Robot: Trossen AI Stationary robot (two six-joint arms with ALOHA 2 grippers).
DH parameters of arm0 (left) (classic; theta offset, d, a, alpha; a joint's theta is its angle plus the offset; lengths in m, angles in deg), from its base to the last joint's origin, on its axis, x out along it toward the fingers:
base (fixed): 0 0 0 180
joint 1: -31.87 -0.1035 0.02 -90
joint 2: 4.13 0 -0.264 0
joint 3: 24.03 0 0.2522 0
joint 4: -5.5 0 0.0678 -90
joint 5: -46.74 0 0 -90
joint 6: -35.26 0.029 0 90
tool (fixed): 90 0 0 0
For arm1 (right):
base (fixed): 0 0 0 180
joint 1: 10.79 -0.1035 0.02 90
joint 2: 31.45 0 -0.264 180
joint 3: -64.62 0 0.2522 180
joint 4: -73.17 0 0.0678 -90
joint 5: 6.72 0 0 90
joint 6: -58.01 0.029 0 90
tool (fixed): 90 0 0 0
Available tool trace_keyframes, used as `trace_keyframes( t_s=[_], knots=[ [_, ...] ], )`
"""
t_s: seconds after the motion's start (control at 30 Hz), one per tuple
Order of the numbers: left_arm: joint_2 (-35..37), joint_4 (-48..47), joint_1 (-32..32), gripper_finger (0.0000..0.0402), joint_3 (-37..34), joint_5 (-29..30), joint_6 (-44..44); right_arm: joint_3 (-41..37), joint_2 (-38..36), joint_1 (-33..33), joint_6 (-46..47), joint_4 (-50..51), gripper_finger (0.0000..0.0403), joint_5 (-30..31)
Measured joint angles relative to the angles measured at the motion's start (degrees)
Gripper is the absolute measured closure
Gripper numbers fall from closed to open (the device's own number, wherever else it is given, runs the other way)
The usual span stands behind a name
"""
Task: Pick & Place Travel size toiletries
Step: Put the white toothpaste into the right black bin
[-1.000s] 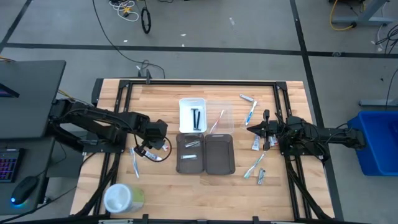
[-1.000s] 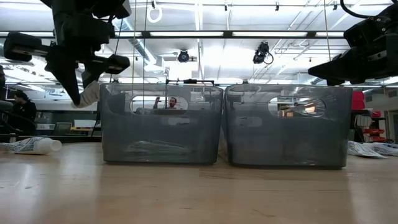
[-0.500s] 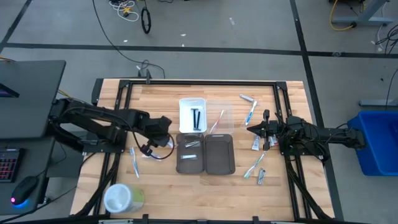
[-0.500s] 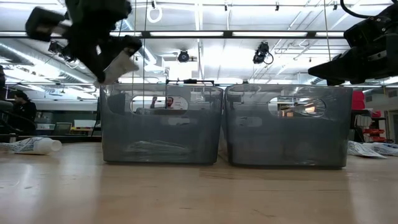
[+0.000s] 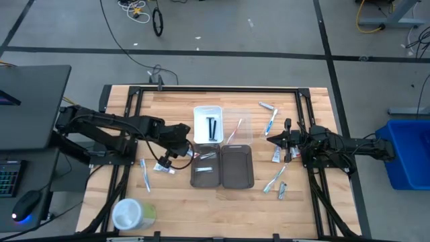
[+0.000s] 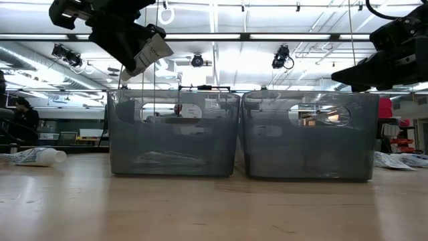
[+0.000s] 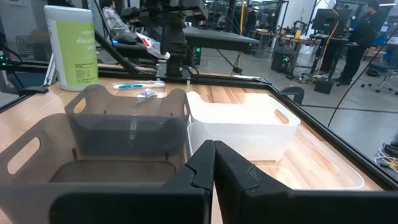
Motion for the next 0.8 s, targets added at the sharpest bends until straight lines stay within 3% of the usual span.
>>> trace_keyframes(
  t_s=[0.37, 0.8],
  knots=[
    [-0.46, 3.92, 0.02, 0.0313, 0.13, 0.95, -3.23, -0.02, 0.00, 0.00, -0.01, 0.04, 0.0390, 0.00],
    [-10.02, 4.23, 0.04, 0.0313, 11.86, 2.11, -5.99, 0.00, 0.00, 0.00, -0.02, -0.01, 0.0390, 0.00]
  ],
)
